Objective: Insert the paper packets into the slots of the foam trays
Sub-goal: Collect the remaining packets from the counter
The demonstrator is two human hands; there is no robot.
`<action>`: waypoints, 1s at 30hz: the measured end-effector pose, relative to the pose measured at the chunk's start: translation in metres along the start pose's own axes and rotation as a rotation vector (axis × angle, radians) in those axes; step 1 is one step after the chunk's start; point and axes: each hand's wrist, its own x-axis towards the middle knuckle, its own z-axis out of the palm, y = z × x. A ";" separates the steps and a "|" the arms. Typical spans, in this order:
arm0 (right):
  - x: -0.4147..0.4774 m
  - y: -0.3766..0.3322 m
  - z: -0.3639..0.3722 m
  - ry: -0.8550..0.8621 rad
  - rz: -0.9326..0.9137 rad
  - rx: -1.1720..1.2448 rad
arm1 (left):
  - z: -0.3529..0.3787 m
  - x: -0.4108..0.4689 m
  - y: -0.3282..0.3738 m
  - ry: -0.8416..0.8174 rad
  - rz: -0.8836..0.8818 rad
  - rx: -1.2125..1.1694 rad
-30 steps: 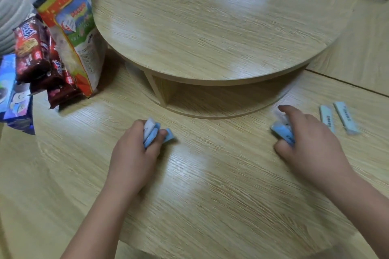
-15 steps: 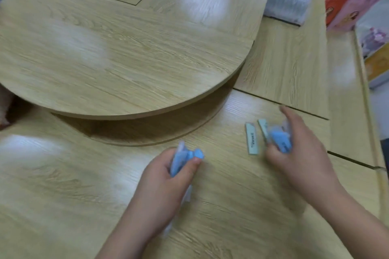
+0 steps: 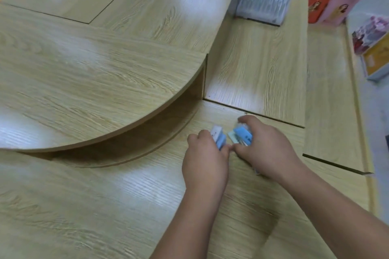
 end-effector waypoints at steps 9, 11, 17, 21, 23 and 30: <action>-0.008 0.021 -0.012 -0.116 0.119 0.497 | 0.002 0.003 0.019 -0.063 -0.062 0.299; -0.011 0.024 -0.017 -0.120 0.131 0.575 | -0.004 0.001 0.016 -0.092 -0.069 0.271; -0.037 0.022 -0.023 -0.141 0.182 0.733 | -0.025 -0.012 -0.018 -0.177 -0.140 -0.089; -0.077 0.013 -0.031 -0.130 0.210 0.792 | -0.047 -0.035 -0.029 -0.251 -0.157 -0.373; -0.100 0.005 -0.042 -0.125 0.240 0.862 | -0.060 -0.048 -0.025 -0.292 -0.139 -0.460; -0.204 -0.014 -0.110 -0.073 0.269 0.959 | -0.102 -0.132 0.029 -0.486 -0.082 -0.683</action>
